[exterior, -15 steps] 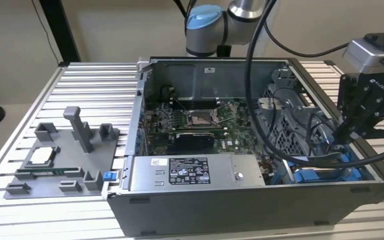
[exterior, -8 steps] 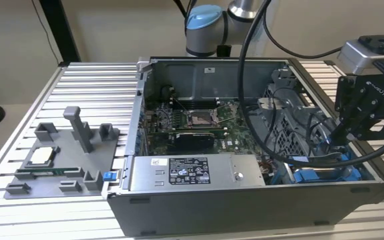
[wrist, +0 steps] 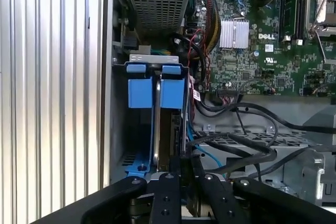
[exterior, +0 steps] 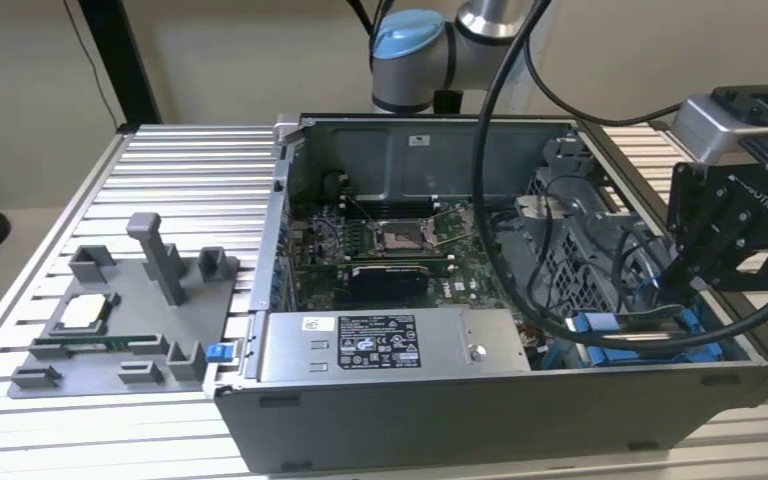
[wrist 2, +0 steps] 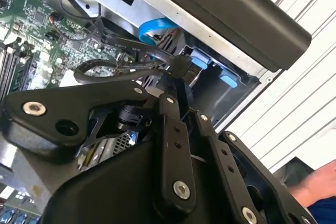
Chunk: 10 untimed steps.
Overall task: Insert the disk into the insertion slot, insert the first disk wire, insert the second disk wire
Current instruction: 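Insert the first disk wire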
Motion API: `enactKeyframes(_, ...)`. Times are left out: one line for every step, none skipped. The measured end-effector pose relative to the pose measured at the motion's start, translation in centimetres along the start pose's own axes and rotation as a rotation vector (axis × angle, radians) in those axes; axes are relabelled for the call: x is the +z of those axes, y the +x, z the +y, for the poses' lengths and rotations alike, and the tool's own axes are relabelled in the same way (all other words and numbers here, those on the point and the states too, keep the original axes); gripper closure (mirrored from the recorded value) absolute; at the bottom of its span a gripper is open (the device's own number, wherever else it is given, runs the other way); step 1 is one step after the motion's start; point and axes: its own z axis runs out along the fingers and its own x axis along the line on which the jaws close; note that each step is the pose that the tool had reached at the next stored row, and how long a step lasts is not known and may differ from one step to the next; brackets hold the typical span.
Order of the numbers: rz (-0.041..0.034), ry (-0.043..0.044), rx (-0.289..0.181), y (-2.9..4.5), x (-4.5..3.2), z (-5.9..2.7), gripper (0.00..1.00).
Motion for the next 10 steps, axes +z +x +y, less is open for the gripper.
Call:
enactKeyframes(0.0003,0.0000,0.000,0.00,0.00,0.00,1.00)
enactKeyframes(0.0007,0.0000,0.000,0.00,-0.01,0.00,1.00)
enactKeyframes(0.0014,0.0000,0.000,0.00,0.02,0.00,1.00)
enactKeyframes(0.0051,0.0004,0.000,0.01,0.08,0.03,1.00)
enactKeyframes(0.0095,0.0012,0.000,0.01,0.15,0.07,1.00)
enactKeyframes(0.0133,0.0020,0.000,0.01,0.24,0.10,1.00)
enactKeyframes(0.0169,0.0031,0.000,0.02,0.33,0.15,1.00)
enactKeyframes(0.0209,0.0044,0.000,0.02,0.42,0.19,1.00)
enactKeyframes(0.0238,0.0063,0.001,0.02,0.53,0.23,1.00)
enactKeyframes(0.0256,0.0084,0.001,-0.01,0.66,0.25,1.00)
